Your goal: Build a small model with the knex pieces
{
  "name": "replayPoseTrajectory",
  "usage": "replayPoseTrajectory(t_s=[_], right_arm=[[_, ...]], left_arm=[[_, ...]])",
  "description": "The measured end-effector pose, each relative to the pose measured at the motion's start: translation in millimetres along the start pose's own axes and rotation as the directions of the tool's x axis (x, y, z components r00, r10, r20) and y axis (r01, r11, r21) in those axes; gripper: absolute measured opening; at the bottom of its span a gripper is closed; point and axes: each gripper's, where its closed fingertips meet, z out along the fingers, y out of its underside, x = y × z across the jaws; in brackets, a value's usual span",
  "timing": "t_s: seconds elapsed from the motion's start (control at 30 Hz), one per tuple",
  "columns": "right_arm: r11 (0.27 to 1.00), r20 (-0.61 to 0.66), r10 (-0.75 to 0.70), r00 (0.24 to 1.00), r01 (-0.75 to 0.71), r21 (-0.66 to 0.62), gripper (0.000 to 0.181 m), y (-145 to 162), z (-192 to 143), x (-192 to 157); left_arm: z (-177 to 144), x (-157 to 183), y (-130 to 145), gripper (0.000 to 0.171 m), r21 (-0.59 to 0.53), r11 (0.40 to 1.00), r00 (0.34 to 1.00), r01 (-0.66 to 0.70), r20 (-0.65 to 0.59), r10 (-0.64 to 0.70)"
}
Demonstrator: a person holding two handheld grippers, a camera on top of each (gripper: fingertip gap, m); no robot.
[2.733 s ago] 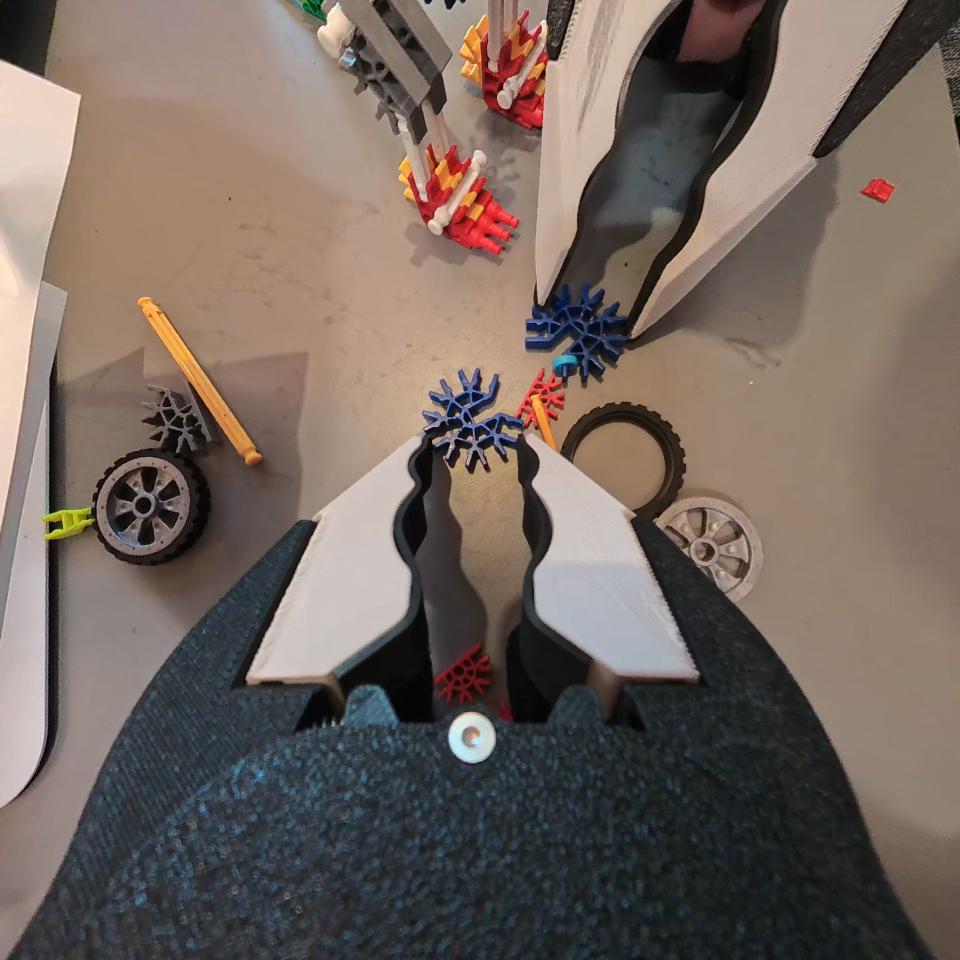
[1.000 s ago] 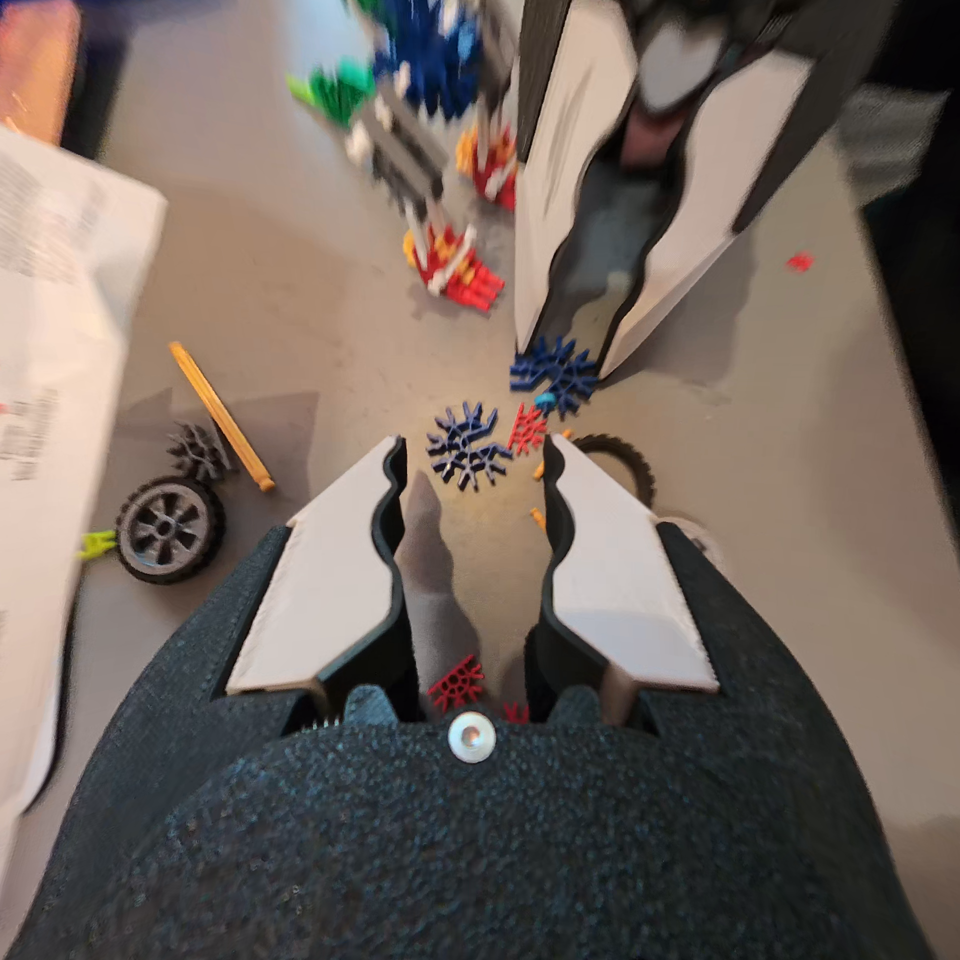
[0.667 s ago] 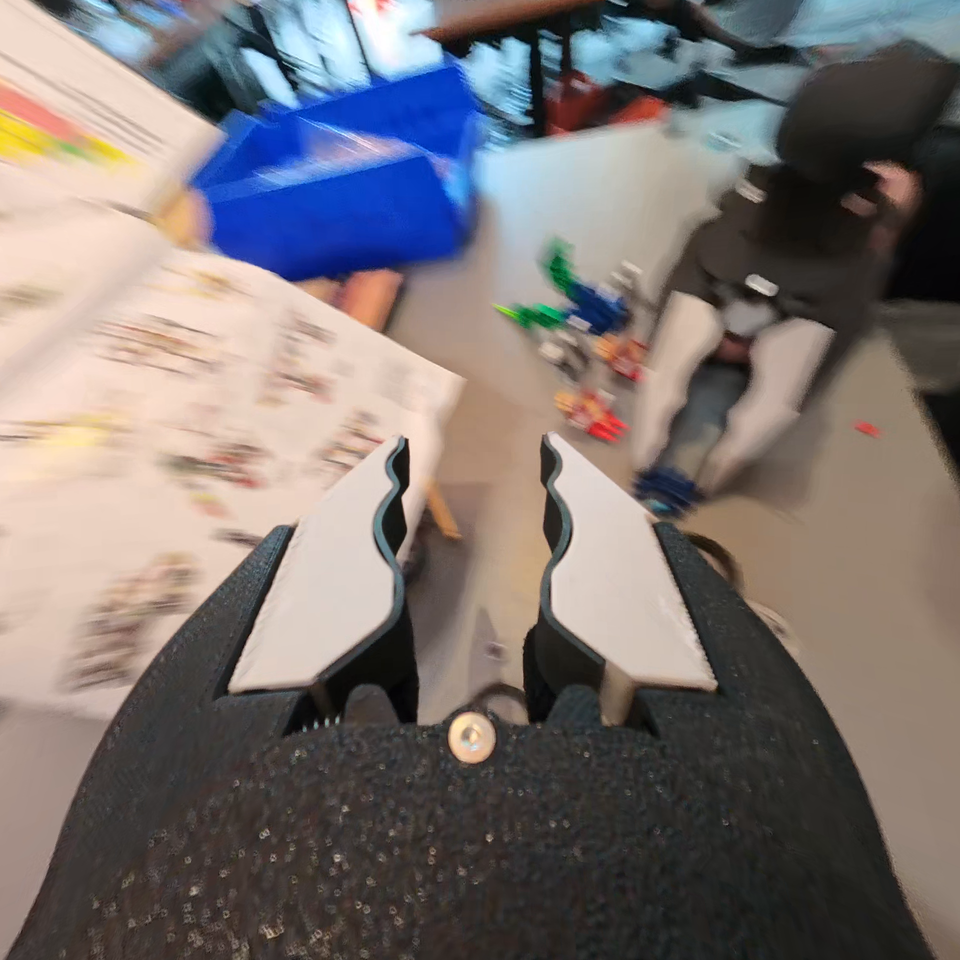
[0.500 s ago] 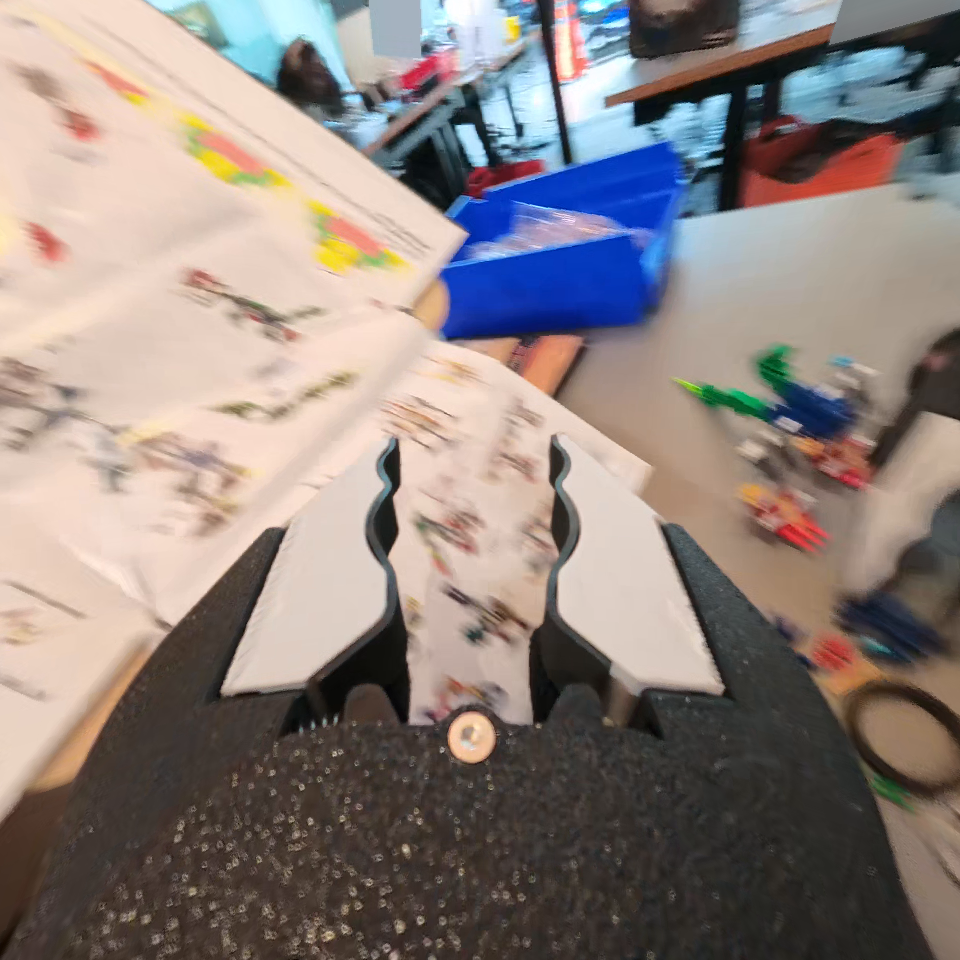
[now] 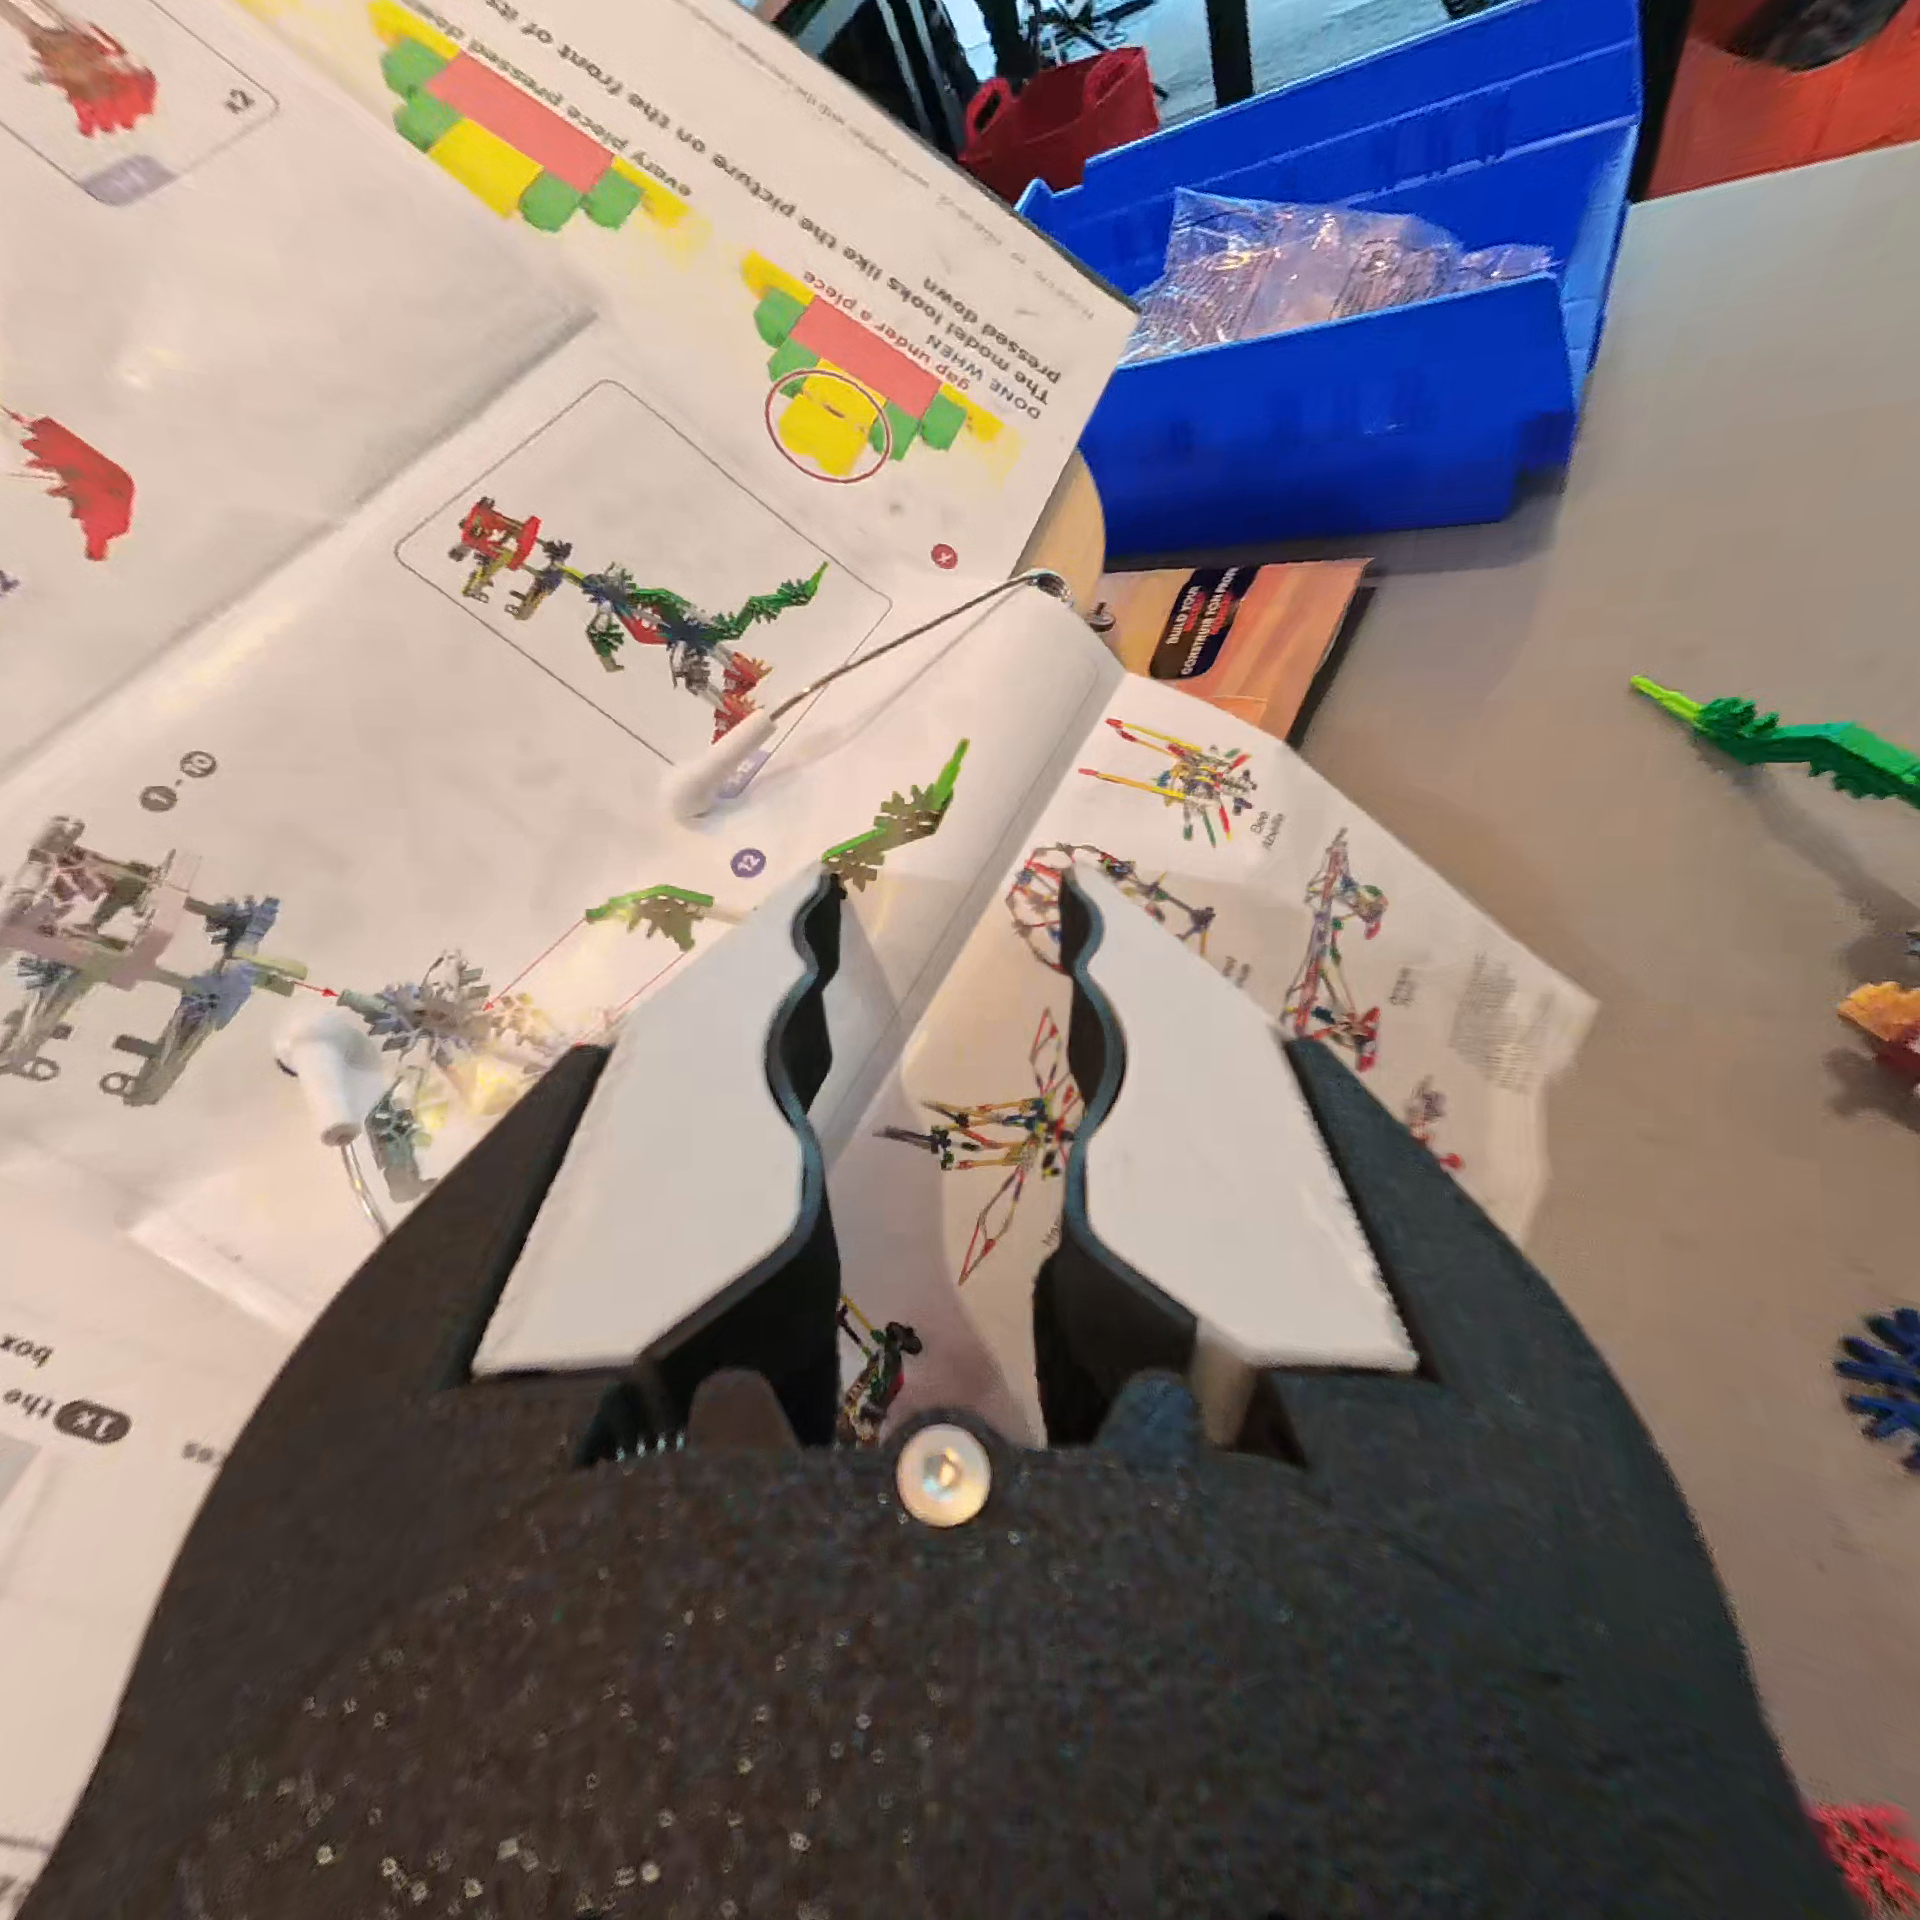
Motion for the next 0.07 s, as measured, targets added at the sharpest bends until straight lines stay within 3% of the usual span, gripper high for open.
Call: replayPoseTrajectory(t_s=[0.07], right_arm=[[1.0, 0.002, 0.0, 1.0, 0.0, 0.0, 0.029, 0.0, 0.0, -0.2]], left_arm=[[0.6, 2.5, 1.1, 0.045, -0.009, 1.0, 1.0, 0.009, -0.015, -0.009]])
